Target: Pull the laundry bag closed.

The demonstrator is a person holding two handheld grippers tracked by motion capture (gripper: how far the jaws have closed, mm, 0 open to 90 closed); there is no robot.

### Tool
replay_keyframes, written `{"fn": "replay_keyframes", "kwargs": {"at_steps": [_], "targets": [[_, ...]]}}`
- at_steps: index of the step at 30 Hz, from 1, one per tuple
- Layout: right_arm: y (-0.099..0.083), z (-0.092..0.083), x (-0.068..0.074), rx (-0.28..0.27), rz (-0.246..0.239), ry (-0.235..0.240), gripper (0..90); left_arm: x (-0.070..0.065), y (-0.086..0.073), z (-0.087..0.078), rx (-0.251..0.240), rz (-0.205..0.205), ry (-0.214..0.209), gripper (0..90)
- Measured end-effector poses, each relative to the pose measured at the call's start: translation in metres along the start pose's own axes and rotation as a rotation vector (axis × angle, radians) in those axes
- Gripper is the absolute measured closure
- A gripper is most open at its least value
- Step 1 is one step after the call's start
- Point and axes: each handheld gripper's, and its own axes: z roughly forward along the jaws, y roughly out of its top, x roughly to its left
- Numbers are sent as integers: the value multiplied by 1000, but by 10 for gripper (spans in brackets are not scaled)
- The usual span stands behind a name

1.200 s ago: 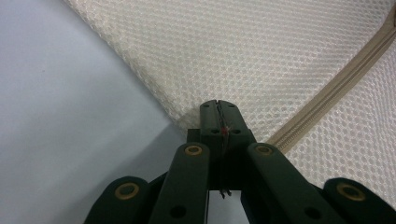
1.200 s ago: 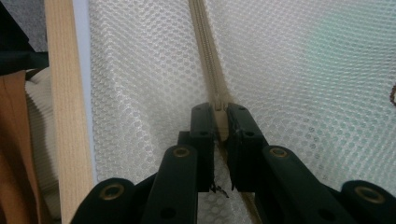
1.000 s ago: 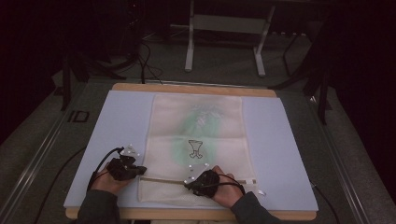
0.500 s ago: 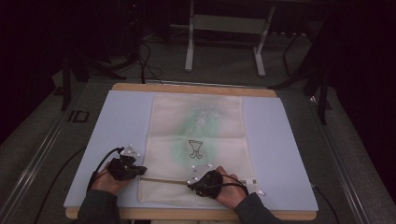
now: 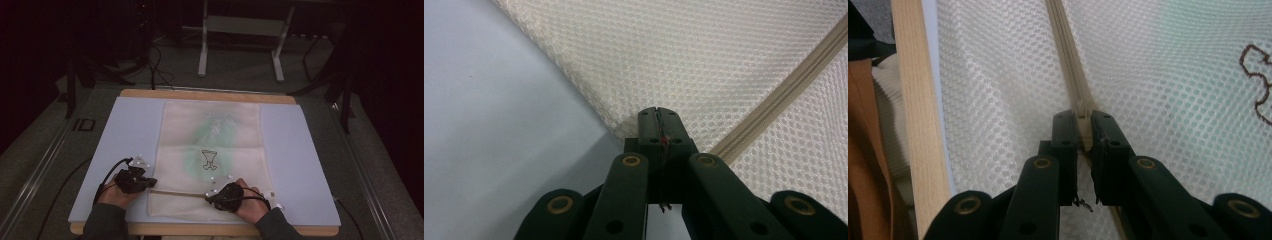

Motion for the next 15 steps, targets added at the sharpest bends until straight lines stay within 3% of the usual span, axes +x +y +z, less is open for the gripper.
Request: {"fn": "replay_keyframes", "kwargs": {"at_steps": [15], "targets": [[-13, -5, -4, 12, 18, -3, 822, 0, 0, 0, 0, 0, 1, 897]]}}
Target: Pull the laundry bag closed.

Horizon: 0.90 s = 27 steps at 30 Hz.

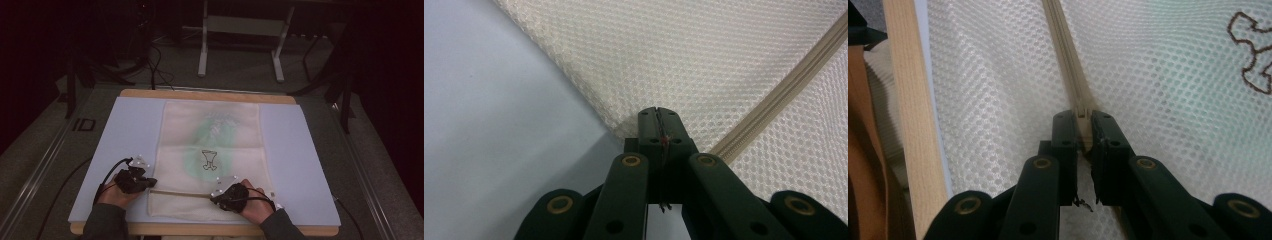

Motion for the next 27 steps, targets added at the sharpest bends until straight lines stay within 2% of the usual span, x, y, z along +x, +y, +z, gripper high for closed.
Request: {"fn": "replay_keyframes", "kwargs": {"at_steps": [27], "targets": [[-15, -9, -5, 0, 30, -12, 822, 0, 0, 0, 0, -1, 0, 897]]}}
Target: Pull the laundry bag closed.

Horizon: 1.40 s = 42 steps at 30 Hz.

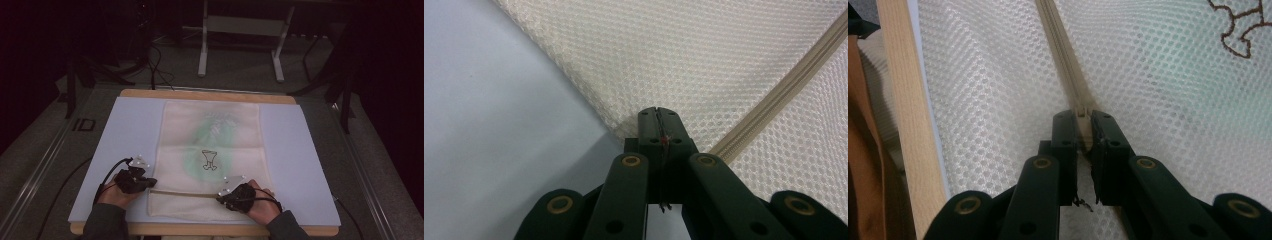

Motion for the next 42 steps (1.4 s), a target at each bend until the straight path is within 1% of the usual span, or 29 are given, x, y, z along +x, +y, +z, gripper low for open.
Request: {"fn": "replay_keyframes", "kwargs": {"at_steps": [4, 11, 12, 13, 16, 23, 33, 42], "targets": [[-1, 0, 0, -2, 0, -2, 822, 0, 0, 0, 1, 3, 1, 897], [-6, -3, -2, -5, 19, -3, 823, 0, 0, 0, 1, 4, 1, 897], [-7, -3, -3, -9, 16, -4, 822, 0, 0, 0, 1, 4, 1, 897], [-8, -4, -3, -10, 24, -3, 822, 0, 0, 0, 3, 5, 2, 897], [-9, -4, -3, -9, 22, -8, 822, 0, 0, 0, 1, 4, 2, 897], [-14, -7, -4, -9, 36, -10, 822, 0, 0, 0, 2, 4, 0, 897], [-18, -10, -6, -6, 37, -14, 822, 0, 0, 0, 2, 5, 1, 897], [-24, -13, -7, -11, 51, -16, 822, 0, 0, 0, 2, 6, 2, 897]]}}
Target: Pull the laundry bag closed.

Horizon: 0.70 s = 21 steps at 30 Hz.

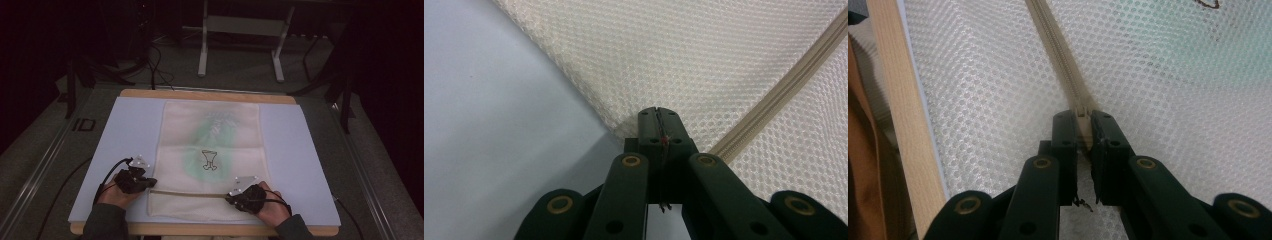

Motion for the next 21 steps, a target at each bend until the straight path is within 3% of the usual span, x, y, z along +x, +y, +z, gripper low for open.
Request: {"fn": "replay_keyframes", "kwargs": {"at_steps": [21], "targets": [[-13, -9, -6, -4, -2, -3, 822, 0, 0, 0, 1, 0, -2, 897]]}}
